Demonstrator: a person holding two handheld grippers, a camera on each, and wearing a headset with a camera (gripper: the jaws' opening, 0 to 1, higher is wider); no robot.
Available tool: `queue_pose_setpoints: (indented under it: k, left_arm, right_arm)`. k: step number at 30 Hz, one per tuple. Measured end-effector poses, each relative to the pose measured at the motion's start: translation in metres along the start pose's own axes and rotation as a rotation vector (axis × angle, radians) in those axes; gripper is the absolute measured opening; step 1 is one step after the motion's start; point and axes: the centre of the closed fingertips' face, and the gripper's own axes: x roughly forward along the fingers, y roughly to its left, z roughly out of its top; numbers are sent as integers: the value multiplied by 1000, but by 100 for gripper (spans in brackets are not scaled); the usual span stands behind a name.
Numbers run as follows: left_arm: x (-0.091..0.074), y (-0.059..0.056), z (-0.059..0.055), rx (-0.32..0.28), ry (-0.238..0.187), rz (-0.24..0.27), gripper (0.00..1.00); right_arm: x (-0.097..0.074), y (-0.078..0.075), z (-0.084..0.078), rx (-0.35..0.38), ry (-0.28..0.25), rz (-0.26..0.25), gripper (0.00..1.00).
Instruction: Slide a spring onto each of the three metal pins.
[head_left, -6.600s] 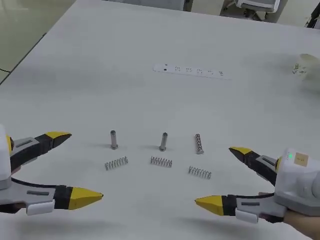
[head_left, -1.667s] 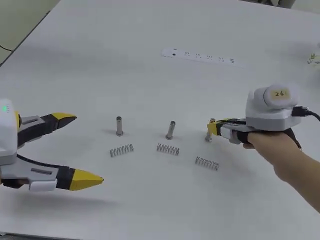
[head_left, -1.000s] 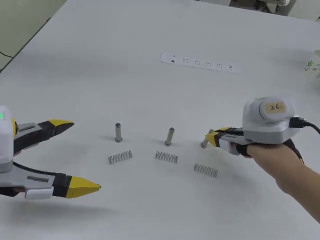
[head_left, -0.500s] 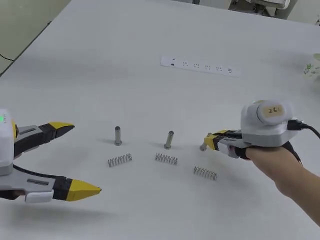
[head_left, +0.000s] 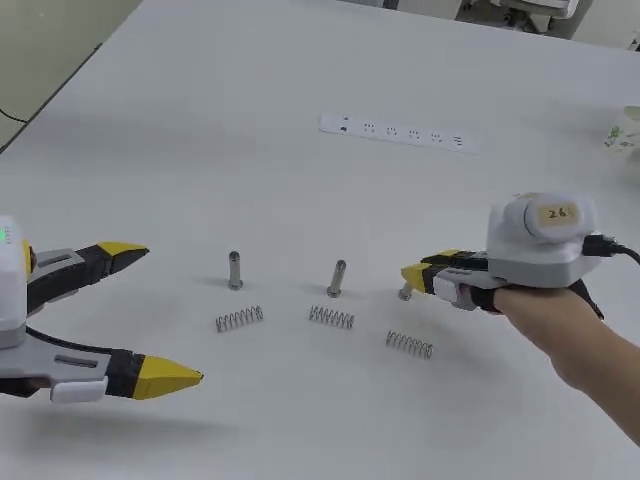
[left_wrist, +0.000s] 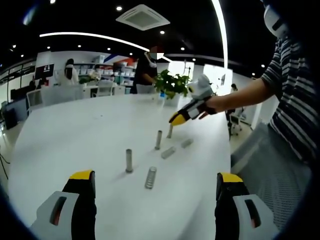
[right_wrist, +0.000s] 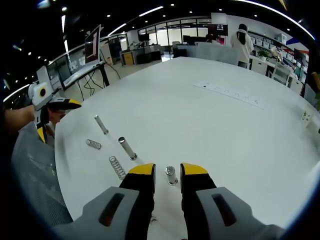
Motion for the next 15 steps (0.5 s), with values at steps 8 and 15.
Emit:
queue_pose_setpoints:
  k: [8, 15]
  left_arm:
    - [-1, -1, -1, 4, 2, -1, 98]
    - [-3, -3, 1, 8, -3, -3, 98]
  right_arm:
    - [-6, 1, 7, 3, -42, 6, 19]
    - [-21, 5, 11, -5, -90, 29, 20]
